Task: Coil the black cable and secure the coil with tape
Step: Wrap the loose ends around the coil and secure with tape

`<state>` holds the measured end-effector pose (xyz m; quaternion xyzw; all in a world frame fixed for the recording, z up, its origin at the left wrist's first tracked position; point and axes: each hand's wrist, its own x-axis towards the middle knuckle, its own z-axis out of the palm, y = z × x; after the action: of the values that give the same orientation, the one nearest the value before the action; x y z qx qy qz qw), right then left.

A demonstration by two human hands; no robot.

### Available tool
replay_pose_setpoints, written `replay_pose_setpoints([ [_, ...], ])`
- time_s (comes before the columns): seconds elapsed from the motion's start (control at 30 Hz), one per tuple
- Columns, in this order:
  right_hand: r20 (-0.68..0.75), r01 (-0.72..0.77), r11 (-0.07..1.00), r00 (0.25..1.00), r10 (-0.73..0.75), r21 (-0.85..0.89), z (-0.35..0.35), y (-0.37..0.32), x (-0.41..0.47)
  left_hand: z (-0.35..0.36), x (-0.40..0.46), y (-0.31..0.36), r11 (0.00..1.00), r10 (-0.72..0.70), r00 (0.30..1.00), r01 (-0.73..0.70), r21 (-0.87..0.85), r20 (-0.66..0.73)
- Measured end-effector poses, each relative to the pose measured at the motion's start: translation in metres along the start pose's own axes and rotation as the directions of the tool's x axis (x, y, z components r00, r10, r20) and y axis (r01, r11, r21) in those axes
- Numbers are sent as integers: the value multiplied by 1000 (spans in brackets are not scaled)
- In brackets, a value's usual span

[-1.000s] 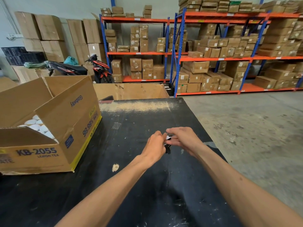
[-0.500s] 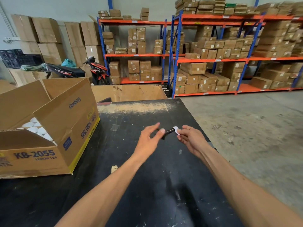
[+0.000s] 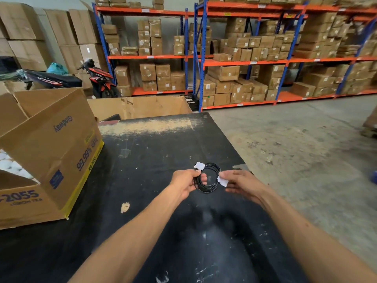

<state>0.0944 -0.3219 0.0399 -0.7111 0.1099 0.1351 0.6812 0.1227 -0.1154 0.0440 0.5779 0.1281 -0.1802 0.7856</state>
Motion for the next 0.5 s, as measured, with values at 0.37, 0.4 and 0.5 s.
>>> replay_pose_setpoints([
  [0.37,-406,-120,919,913,-47,-376,-7,32,48,8,57,-32,905,75,989,-15,424,-126],
  [0.4,-416,-133,908,908,-49,-397,-6,35,53,8,62,-34,885,98,984,-18,466,-149],
  [0.5,-420,-162,897,907,-29,-412,-3,40,68,3,73,-40,834,107,971,29,551,-214],
])
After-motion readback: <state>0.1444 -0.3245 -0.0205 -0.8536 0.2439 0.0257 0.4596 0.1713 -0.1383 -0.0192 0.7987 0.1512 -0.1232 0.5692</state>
